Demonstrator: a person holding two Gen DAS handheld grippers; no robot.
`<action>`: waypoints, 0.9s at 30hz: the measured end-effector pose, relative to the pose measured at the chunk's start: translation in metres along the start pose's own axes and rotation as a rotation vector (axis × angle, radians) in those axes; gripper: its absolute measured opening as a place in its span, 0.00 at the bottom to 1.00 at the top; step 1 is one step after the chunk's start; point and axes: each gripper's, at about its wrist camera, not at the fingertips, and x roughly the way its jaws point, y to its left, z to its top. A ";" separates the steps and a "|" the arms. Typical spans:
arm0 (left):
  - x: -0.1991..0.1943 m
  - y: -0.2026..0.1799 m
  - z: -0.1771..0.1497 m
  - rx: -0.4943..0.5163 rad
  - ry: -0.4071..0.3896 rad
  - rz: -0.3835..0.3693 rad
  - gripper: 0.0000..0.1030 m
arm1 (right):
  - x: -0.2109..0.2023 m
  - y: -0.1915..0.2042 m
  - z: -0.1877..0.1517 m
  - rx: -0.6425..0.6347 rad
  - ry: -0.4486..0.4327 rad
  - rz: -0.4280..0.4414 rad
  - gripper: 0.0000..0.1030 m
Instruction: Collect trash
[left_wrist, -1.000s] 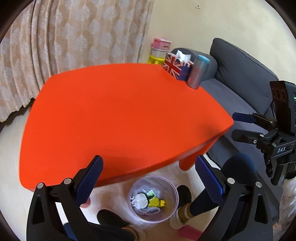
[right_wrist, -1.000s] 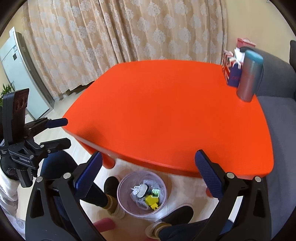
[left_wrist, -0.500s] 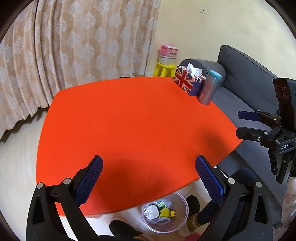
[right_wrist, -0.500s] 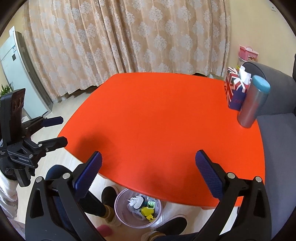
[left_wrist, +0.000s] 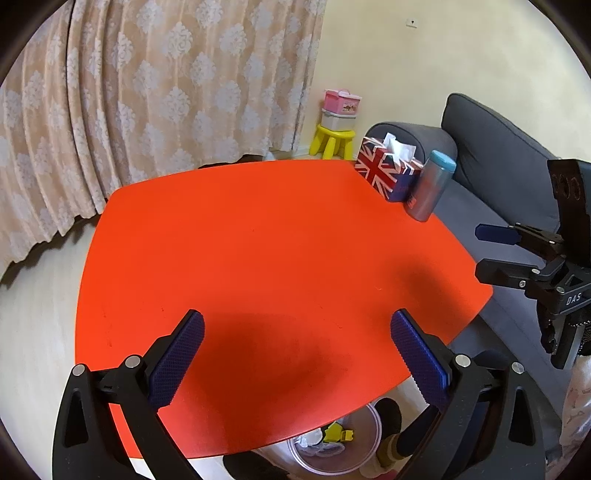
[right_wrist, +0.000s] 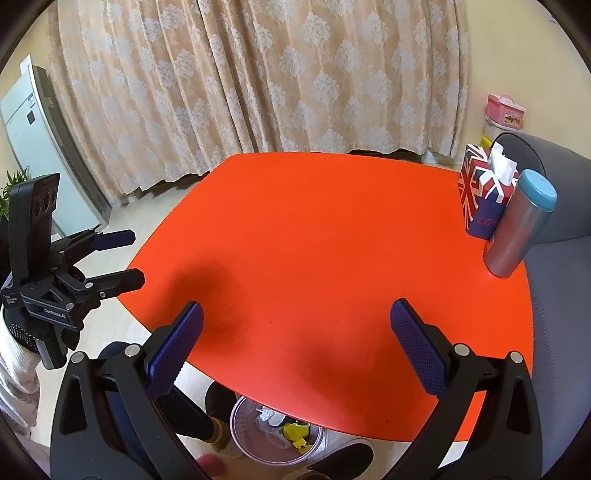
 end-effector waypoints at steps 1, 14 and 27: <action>0.001 0.000 0.000 0.002 0.002 0.011 0.94 | 0.002 0.000 0.000 0.001 0.003 0.000 0.96; 0.003 0.007 0.005 -0.032 -0.005 0.012 0.94 | 0.007 -0.004 -0.002 0.004 0.006 -0.005 0.96; 0.002 0.006 0.005 -0.029 -0.006 0.013 0.94 | 0.007 -0.004 -0.001 0.001 0.008 -0.005 0.96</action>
